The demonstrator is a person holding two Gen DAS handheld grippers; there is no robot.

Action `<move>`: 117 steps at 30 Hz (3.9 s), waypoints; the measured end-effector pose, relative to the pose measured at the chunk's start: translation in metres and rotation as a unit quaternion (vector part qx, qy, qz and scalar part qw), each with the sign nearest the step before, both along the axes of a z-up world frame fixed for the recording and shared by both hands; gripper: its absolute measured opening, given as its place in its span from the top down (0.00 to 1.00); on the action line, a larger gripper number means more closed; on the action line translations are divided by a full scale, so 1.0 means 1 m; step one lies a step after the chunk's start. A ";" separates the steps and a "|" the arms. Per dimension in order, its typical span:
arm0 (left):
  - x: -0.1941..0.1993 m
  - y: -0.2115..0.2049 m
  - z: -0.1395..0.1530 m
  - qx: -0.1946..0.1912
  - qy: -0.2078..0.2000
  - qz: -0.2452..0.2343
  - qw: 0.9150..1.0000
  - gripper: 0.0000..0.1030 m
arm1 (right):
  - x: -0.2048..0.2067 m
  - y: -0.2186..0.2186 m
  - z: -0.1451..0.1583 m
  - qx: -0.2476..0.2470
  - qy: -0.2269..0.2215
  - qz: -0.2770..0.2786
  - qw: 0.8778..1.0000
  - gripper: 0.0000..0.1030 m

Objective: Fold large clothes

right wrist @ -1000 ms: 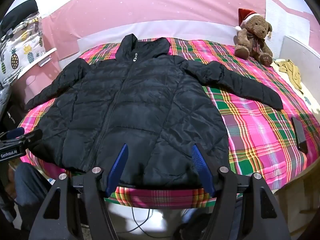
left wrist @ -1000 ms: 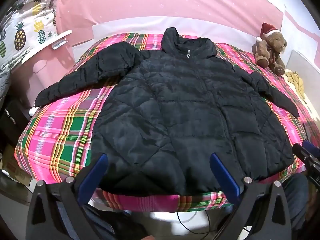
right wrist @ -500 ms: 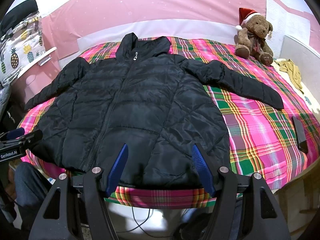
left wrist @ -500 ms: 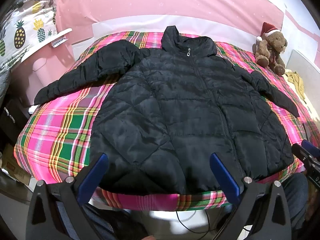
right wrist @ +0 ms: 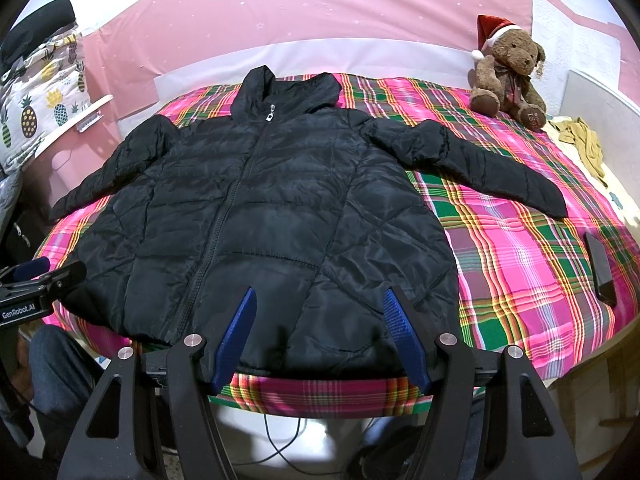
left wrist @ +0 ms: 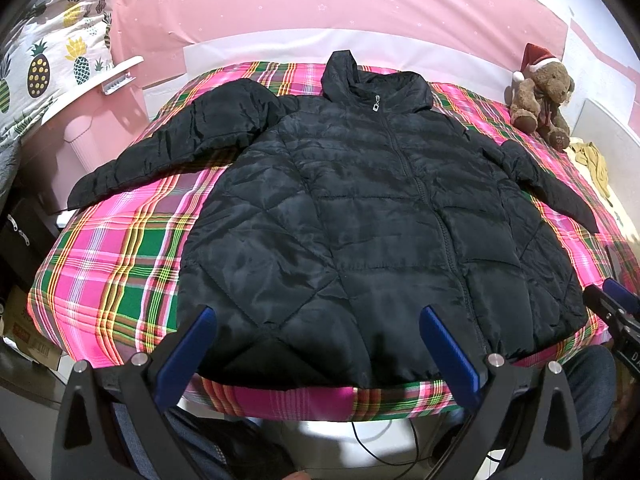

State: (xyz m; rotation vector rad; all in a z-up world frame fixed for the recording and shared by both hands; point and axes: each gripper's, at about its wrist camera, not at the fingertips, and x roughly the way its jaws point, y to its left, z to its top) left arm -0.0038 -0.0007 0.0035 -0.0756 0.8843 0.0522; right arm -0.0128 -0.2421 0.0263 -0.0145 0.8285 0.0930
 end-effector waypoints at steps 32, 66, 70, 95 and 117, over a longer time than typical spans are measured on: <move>-0.001 -0.003 -0.004 -0.002 0.004 -0.001 1.000 0.00 | -0.001 0.001 0.000 0.001 0.001 0.000 1.000 0.36; 0.066 0.071 -0.022 0.008 0.009 0.037 0.999 0.00 | 0.081 0.055 -0.005 -0.006 0.006 0.063 0.998 0.30; 0.081 0.104 -0.026 -0.015 0.007 0.062 0.998 0.00 | 0.103 0.070 -0.007 -0.010 0.008 0.078 0.997 0.30; 0.176 0.316 -0.092 -0.127 -0.011 0.276 0.953 0.03 | 0.216 0.121 -0.052 -0.032 0.037 0.127 0.991 0.30; 0.202 0.276 -0.014 -0.078 -0.091 0.207 0.971 0.81 | 0.209 0.073 -0.060 -0.071 0.039 0.068 0.994 0.30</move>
